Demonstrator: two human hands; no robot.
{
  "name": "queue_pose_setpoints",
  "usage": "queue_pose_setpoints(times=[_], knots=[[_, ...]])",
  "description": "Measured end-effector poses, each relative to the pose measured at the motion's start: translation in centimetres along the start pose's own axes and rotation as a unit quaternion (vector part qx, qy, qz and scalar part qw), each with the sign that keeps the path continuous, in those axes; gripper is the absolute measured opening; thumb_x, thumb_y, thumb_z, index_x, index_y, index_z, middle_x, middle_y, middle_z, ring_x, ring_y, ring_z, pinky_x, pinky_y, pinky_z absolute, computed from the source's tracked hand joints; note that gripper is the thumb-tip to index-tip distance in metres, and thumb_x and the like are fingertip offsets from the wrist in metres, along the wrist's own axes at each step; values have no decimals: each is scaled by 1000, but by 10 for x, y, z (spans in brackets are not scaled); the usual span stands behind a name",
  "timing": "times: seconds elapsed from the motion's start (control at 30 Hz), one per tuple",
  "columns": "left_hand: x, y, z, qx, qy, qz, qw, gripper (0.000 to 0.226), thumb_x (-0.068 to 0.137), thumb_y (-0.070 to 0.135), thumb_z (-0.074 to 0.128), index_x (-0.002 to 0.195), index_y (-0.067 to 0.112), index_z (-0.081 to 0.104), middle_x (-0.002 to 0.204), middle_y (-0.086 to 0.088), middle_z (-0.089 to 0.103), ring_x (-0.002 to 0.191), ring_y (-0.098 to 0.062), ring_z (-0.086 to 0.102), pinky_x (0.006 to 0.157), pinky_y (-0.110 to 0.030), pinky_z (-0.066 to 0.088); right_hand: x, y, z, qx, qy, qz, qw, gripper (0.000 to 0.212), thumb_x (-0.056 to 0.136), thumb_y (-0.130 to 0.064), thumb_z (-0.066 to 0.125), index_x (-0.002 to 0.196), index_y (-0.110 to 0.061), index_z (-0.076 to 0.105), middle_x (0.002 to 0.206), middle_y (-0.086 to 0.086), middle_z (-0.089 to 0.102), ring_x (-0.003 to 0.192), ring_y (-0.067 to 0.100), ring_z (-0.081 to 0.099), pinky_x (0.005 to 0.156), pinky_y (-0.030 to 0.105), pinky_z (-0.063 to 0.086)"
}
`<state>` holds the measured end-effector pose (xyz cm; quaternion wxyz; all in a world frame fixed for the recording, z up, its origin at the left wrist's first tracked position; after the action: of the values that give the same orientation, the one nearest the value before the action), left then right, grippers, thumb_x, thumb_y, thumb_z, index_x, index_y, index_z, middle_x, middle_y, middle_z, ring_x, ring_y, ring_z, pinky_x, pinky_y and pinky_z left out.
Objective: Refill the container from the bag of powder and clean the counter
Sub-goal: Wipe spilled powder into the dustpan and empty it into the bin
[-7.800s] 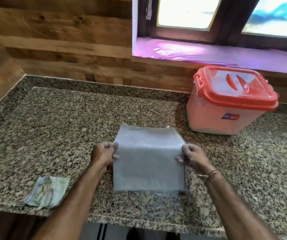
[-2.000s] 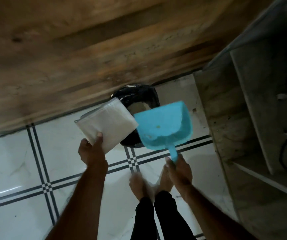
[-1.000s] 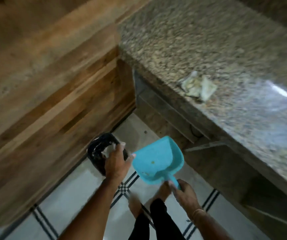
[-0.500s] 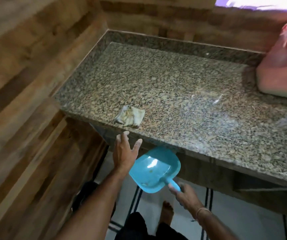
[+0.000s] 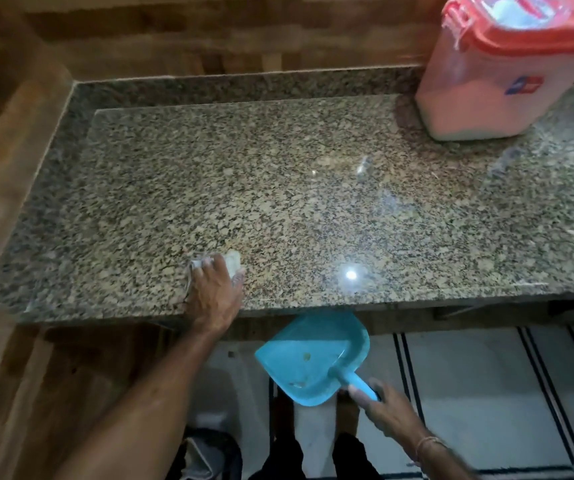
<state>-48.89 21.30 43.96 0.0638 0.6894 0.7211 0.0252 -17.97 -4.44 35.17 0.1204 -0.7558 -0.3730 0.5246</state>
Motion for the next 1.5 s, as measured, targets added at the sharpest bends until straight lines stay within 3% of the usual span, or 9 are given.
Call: queue_pose_setpoints(times=[0.23, 0.37, 0.53, 0.67, 0.87, 1.03, 1.17, 1.3, 1.5], knots=[[-25, 181, 25, -98, -64, 185, 976, 29, 107, 33, 40, 128, 14, 39, 108, -13, 55, 97, -30, 55, 85, -42, 53, -23, 29, 2, 154, 55, 79, 983, 34, 94, -48, 67, 81, -18, 58, 65, -7, 53, 52, 7, 45, 45, 23, 37], [-40, 262, 36, -176, -126, 279, 935, 33, 108, 48, 28, 118, 19, 40, 90, 0, 49, 79, -20, 52, 61, -36, 50, -39, 53, -14, 199, 99, 107, 969, 35, 93, -48, 68, 79, -19, 55, 57, -10, 50, 49, 8, 43, 45, 25, 36], [20, 182, 14, -211, -58, 131, 967, 39, 106, 59, 22, 116, 26, 41, 85, 0, 59, 62, -18, 59, 38, -25, 42, -47, 67, -38, 247, 133, 92, 955, 34, 96, -46, 65, 79, -18, 57, 57, -7, 47, 48, 9, 41, 44, 25, 32], [32, 101, 6, -100, -33, 8, 994, 35, 106, 42, 41, 124, 12, 39, 83, -8, 58, 65, -26, 59, 56, -43, 55, -44, 76, -48, 278, 135, 89, 947, 34, 97, -44, 65, 80, -16, 54, 60, -2, 46, 47, 11, 39, 43, 26, 31], [-25, 238, 27, -121, -28, 114, 986, 35, 105, 50, 31, 119, 19, 39, 95, -5, 54, 75, -18, 51, 50, -23, 28, -32, 72, -72, 279, 144, 84, 946, 32, 98, -39, 62, 77, -18, 52, 64, 3, 48, 49, 13, 39, 44, 27, 30], [-59, 328, 41, -138, -106, 253, 952, 34, 107, 45, 40, 128, 18, 38, 89, 2, 56, 70, -16, 53, 52, -23, 33, -25, 85, -97, 248, 137, 82, 956, 30, 97, -41, 62, 79, -18, 56, 61, -2, 50, 47, 9, 42, 44, 25, 34], [15, 251, 13, -197, -48, 55, 978, 34, 107, 47, 42, 127, 20, 38, 89, -4, 64, 60, -20, 60, 46, -34, 51, -23, 97, -117, 265, 126, 74, 953, 32, 98, -43, 62, 76, -20, 55, 62, -2, 50, 49, 9, 42, 45, 26, 34], [58, 166, 18, -81, -20, -135, 987, 50, 106, 49, 43, 135, 9, 35, 117, -25, 61, 97, -40, 63, 87, -53, 54, -16, 110, -128, 287, 125, 81, 946, 32, 99, -40, 62, 77, -18, 55, 62, 0, 49, 47, 9, 40, 45, 25, 32], [2, 317, 39, -94, -5, 125, 988, 45, 102, 62, 21, 120, 26, 41, 105, -4, 52, 84, -20, 53, 55, -31, 50, -4, 121, -145, 288, 133, 91, 944, 34, 98, -45, 61, 77, -19, 53, 61, -2, 49, 47, 8, 39, 43, 22, 31]])
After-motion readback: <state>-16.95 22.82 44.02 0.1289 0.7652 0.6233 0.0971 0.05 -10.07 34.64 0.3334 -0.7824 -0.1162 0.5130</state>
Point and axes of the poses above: each hand's wrist, its own x-axis towards the middle knuckle, its own z-axis out of the palm, y = z × x, the point moved 8 cm from there along x, towards the middle knuckle
